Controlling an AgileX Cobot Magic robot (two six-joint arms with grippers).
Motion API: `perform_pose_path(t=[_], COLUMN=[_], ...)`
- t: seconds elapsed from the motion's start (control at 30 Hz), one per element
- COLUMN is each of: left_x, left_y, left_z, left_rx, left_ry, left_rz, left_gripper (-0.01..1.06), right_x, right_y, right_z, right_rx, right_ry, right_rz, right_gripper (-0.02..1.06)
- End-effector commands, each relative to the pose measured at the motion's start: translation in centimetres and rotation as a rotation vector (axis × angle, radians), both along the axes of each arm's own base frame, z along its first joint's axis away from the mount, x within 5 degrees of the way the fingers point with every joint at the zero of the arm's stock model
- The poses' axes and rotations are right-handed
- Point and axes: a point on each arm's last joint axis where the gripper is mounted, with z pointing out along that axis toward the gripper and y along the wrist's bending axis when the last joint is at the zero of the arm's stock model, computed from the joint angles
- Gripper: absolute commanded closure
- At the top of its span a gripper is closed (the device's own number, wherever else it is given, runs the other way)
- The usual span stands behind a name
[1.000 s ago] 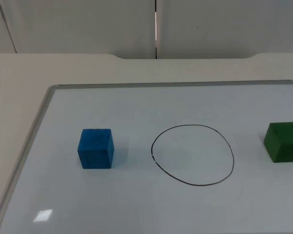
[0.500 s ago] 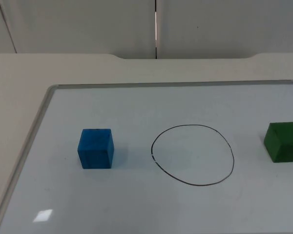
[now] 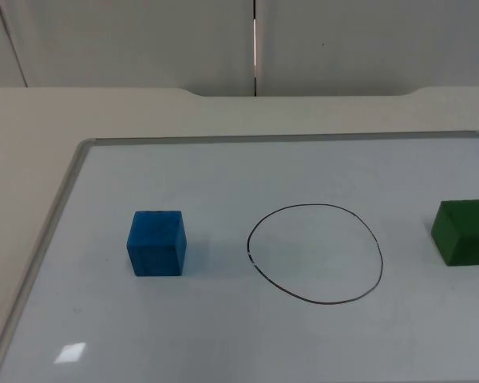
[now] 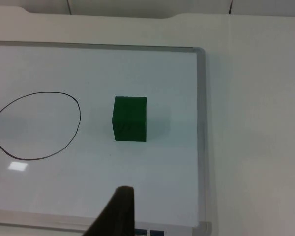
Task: Push the two cubes into the marked area.
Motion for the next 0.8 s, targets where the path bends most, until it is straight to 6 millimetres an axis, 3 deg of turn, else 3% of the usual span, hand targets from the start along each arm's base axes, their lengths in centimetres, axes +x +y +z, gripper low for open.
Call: perform_pose_path(t=[0.0, 0.23, 0.43, 0.77], left_x=[0.9, 4.2, 6.7, 9.9], left_y=[-0.3, -1.1, -2.8, -3.3], left_z=[0.2, -1.8, -4.2, -9.2], left_rx=[-0.064, -0.123, -0.062, 0.174], left_ry=[-0.011, 0.05, 0.071, 0.177], left_rz=[-0.008, -0.068, -0.029, 0.159], left_gripper=[0.79, 1.04, 1.05, 1.05], right_x=[0.0, 0.0, 0.0, 0.0], right_y=[0.0, 0.0, 0.0, 0.0], right_z=[0.0, 0.0, 0.0, 0.0], right_rx=[0.002, 0.002, 0.002, -0.001], right_ry=[-0.004, -0.004, -0.004, -0.004], right_rz=[-0.008, -0.008, -0.008, -0.01], right_gripper=[-0.01, -0.01, -0.01, -0.01])
